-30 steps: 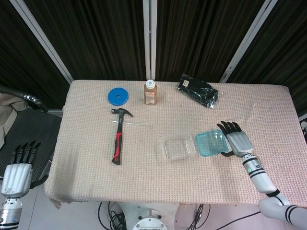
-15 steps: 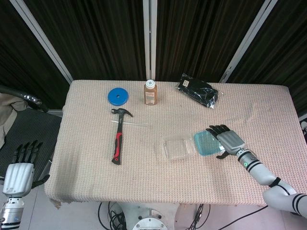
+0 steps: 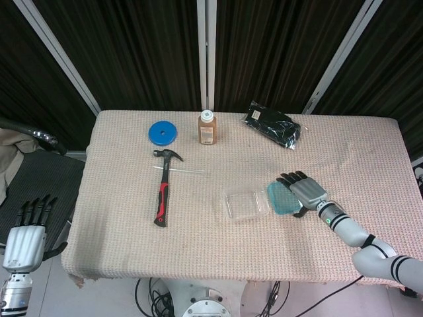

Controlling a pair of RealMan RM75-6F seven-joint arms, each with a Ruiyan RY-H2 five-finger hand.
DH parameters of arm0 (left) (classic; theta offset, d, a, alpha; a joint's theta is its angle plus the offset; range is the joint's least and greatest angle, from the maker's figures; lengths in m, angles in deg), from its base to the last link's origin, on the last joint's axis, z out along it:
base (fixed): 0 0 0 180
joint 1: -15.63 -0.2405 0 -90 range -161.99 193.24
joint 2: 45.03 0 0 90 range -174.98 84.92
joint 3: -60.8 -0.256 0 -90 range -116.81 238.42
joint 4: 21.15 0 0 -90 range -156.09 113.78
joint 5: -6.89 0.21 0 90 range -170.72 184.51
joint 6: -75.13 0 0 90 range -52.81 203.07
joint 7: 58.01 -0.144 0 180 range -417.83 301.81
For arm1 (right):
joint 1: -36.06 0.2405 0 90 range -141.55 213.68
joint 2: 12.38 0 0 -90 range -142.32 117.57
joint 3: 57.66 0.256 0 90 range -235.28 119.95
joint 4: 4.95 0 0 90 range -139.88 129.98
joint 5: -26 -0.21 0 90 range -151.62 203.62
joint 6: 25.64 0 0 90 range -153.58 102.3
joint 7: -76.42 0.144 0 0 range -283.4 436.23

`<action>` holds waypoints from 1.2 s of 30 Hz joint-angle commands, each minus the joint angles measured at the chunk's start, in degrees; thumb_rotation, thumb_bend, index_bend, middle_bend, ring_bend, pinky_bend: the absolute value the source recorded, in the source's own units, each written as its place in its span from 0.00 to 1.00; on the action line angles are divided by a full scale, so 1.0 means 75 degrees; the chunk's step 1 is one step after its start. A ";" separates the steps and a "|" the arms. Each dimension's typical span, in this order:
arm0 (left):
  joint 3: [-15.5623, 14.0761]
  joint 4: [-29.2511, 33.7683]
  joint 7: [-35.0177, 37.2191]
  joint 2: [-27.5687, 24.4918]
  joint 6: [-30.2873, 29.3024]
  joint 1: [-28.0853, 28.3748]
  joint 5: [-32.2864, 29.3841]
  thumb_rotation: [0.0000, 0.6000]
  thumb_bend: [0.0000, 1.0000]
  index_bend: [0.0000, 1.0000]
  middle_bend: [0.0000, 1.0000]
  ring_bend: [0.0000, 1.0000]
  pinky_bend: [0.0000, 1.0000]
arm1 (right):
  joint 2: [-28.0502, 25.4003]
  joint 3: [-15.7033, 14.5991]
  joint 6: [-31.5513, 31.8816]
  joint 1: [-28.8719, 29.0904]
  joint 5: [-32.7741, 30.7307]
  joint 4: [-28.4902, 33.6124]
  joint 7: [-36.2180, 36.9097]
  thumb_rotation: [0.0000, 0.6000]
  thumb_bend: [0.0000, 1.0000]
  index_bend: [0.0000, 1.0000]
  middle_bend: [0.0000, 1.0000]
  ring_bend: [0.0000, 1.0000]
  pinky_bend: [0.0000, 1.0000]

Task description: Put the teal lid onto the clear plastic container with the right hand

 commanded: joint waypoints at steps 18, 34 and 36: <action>-0.0024 0.0024 0.0024 -0.0067 -0.0007 -0.0005 0.0082 1.00 0.00 0.07 0.03 0.00 0.00 | -0.0168 -0.0061 0.0845 -0.0312 0.0104 0.0064 0.0536 1.00 0.15 0.17 0.33 0.00 0.00; -0.0036 -0.0245 0.0332 -0.0014 0.0024 0.0050 0.0202 1.00 0.00 0.07 0.03 0.00 0.00 | -0.1703 0.0287 0.2179 -0.0711 -0.0030 0.3286 -0.0988 1.00 0.15 0.20 0.35 0.00 0.00; -0.0032 -0.0297 0.0400 0.0001 0.0020 0.0046 0.0191 1.00 0.00 0.07 0.03 0.00 0.00 | -0.1723 0.0378 0.1997 -0.0564 -0.0213 0.3653 -0.1254 1.00 0.15 0.20 0.34 0.00 0.00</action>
